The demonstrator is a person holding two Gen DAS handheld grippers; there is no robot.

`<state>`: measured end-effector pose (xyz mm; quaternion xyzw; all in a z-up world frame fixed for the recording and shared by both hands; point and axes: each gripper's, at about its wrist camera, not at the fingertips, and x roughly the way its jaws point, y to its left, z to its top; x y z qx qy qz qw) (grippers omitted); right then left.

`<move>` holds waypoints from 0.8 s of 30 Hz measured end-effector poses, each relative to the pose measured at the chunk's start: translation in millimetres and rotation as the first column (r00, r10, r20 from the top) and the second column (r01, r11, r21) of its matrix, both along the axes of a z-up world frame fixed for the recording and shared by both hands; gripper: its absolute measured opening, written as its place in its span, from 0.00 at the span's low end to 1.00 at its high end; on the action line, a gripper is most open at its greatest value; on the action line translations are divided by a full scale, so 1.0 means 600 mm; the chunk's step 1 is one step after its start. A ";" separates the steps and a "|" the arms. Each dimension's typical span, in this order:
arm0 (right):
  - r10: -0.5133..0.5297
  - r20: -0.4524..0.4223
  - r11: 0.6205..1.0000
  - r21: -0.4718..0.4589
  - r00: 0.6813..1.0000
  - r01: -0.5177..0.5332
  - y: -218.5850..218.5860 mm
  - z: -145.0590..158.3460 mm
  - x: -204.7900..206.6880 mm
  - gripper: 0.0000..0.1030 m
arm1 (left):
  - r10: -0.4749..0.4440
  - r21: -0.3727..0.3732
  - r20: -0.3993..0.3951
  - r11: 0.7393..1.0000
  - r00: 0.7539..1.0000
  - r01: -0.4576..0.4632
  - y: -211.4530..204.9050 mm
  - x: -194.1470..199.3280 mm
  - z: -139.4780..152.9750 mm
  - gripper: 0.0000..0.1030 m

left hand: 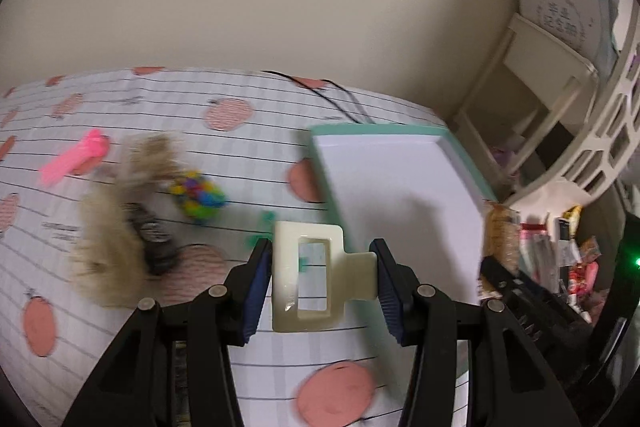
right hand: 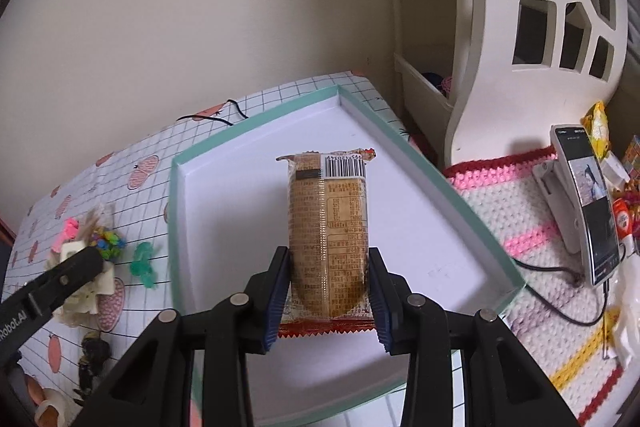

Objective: Organize objects
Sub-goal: 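Carry both items over the tray and open both tools to release them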

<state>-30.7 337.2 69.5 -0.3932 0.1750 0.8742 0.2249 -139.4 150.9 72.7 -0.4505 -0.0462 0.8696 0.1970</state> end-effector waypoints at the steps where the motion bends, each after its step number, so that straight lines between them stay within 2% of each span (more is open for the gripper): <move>1: 0.000 0.000 1.000 0.002 1.000 0.000 0.003 -0.001 0.001 0.39 | -0.013 0.011 0.004 1.000 1.000 0.013 0.011 0.000 -0.004 0.50; 5: -0.024 0.003 1.000 -0.001 1.000 0.024 0.014 -0.006 0.004 0.39 | -0.067 0.048 0.015 0.997 0.998 0.066 0.056 0.000 -0.022 0.50; 13: -0.054 0.009 0.998 -0.017 0.998 0.054 0.032 -0.017 0.009 0.39 | -0.099 0.032 0.065 0.995 0.993 0.097 0.105 -0.006 -0.057 0.50; 19: -0.048 0.020 0.999 -0.019 0.999 0.048 0.033 -0.024 0.009 0.39 | -0.102 -0.024 0.096 0.994 0.990 0.105 0.125 -0.008 -0.083 0.50; 24: -0.047 0.031 0.998 -0.030 0.998 0.048 0.033 -0.031 0.009 0.39 | -0.104 -0.082 0.093 0.990 0.990 0.112 0.128 -0.004 -0.087 0.50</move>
